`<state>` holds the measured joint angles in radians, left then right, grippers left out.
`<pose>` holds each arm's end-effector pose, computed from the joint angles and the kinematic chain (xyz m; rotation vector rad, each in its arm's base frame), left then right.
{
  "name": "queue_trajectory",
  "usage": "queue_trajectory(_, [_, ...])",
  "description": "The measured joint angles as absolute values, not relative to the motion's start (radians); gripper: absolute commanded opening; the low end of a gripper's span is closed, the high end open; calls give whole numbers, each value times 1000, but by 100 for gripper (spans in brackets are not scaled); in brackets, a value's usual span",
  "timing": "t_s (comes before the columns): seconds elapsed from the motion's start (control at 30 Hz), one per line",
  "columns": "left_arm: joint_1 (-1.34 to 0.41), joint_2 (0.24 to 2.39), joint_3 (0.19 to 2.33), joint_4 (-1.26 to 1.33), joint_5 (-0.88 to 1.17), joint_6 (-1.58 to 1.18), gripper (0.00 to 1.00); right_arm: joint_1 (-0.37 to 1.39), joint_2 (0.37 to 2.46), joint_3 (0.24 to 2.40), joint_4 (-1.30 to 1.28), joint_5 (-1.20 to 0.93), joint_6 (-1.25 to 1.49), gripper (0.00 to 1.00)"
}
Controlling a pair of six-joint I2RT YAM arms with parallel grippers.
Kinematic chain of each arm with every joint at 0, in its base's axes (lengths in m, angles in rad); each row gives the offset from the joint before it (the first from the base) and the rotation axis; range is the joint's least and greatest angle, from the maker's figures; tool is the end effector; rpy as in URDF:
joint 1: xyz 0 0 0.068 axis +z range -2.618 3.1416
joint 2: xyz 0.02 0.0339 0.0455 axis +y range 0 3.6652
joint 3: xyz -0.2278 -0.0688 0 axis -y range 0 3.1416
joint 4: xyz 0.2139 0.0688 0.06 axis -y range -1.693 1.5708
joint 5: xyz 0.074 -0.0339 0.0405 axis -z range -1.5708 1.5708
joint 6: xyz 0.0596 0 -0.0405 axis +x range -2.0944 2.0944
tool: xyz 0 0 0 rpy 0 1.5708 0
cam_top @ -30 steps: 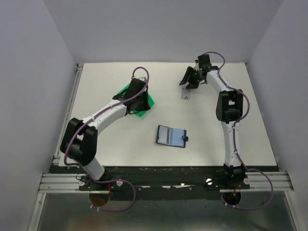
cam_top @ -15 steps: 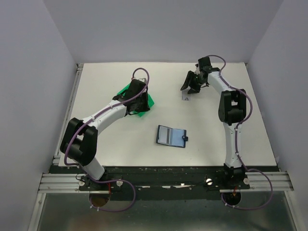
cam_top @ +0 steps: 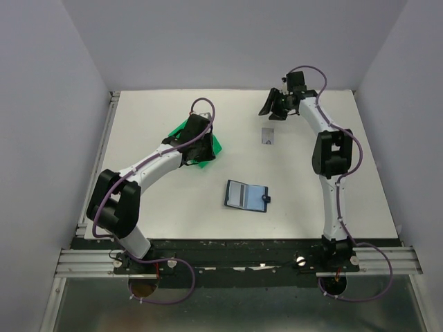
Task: Put the credit cards into the card holder
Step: Move the credit card to the corner of the board.
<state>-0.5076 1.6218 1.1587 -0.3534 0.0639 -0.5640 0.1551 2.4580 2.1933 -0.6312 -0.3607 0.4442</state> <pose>0.2963 -0.1692 0.2019 -0.0383 2.4649 -0.5662 0.4906 0.0980 0.1580 0.2029 2.5098 0.6980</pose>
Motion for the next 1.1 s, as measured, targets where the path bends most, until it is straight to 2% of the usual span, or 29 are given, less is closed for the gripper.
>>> queue_trajectory(0.2, [-504, 1622, 1158, -353, 64, -564, 5, 155, 2510, 2267, -647, -368, 448, 61])
queue_trajectory(0.37, [-500, 1622, 1143, -352, 64, -564, 5, 155, 2542, 2267, -693, -376, 448, 68])
queue_trajectory(0.67, [-498, 1622, 1127, -348, 64, -564, 4, 155, 2543, 2267, -734, -406, 451, 71])
queue_trajectory(0.83, [-498, 1622, 1121, -345, 65, -564, 4, 155, 2482, 2155, -715, -427, 448, 72])
queue_trajectory(0.9, [-498, 1622, 1119, -345, 65, -564, 4, 155, 2440, 2082, -705, -435, 442, 75])
queue_trajectory(1.03, [-498, 1622, 1114, -344, 65, -564, 4, 162, 2371, 1972, -698, -431, 422, 73])
queue_trajectory(1.1, [-498, 1621, 1112, -342, 65, -565, 4, 168, 2360, 1957, -699, -413, 409, 67])
